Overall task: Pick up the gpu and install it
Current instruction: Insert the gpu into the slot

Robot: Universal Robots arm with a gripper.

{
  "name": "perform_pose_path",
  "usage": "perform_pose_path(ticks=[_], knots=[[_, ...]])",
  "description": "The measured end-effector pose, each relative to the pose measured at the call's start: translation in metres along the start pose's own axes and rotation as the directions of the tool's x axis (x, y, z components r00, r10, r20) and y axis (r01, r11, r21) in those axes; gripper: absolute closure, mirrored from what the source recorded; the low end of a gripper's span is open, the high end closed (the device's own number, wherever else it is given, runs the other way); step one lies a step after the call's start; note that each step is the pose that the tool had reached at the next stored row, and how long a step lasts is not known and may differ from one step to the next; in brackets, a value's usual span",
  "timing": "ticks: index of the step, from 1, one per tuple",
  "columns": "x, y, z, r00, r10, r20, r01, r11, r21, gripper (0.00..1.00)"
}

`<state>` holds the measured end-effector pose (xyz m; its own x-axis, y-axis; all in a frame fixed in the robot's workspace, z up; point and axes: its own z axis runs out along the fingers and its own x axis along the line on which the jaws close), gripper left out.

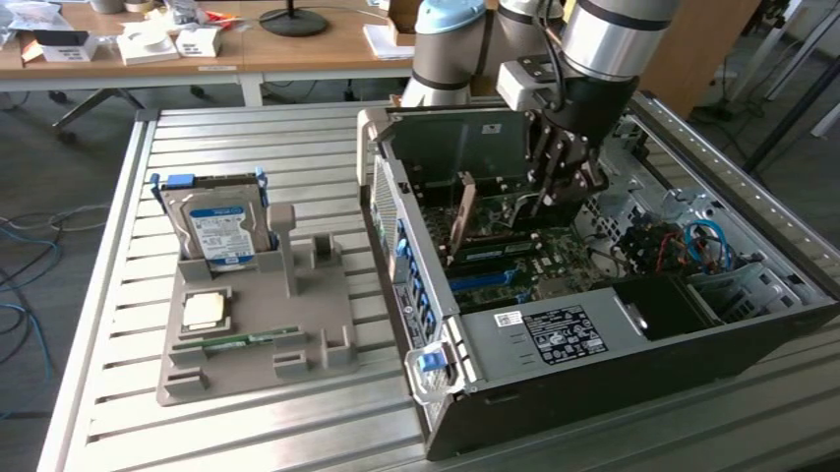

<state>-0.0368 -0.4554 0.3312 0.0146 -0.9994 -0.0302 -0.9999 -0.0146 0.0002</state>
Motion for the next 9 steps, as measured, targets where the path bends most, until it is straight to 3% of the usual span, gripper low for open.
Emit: perform_pose_path(ticks=[9], knots=[[0.0002,0.0002,0.0066,1.0,0.001,0.0,-0.001,1.0,0.0,0.74]])
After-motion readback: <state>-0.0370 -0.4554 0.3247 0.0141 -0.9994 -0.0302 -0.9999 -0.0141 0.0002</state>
